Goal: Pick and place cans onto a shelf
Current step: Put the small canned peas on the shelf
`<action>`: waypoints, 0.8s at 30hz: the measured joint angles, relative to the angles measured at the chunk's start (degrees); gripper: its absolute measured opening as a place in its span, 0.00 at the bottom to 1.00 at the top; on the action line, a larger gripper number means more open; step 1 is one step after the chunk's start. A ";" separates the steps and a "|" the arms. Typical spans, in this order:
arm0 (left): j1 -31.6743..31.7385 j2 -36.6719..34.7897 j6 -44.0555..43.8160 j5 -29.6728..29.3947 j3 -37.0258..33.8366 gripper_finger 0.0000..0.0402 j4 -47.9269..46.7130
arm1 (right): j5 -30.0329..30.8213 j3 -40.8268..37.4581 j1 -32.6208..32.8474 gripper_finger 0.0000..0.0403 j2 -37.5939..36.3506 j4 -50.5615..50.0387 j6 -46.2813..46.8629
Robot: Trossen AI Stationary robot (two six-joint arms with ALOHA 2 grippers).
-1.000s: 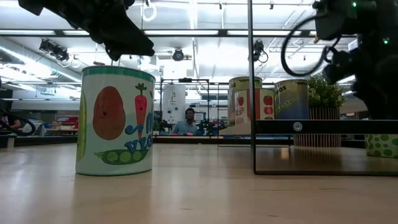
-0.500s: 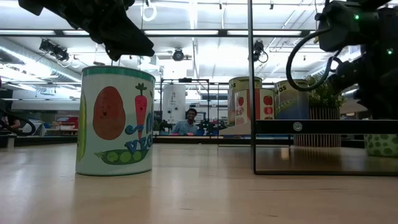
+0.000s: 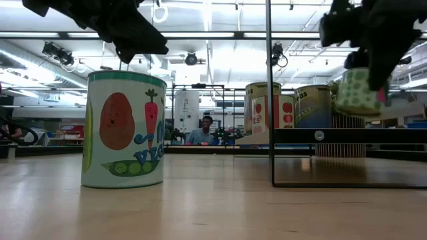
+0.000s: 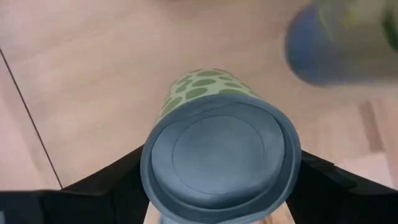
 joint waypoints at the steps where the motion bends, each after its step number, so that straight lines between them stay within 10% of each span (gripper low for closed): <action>1: 0.14 0.00 0.00 -0.02 0.01 0.31 0.37 | -0.03 0.04 -0.02 0.75 0.70 1.25 0.03; 24: 0.15 0.04 -0.04 0.01 0.02 0.31 0.89 | -0.70 7.23 -4.76 0.87 13.99 0.33 1.89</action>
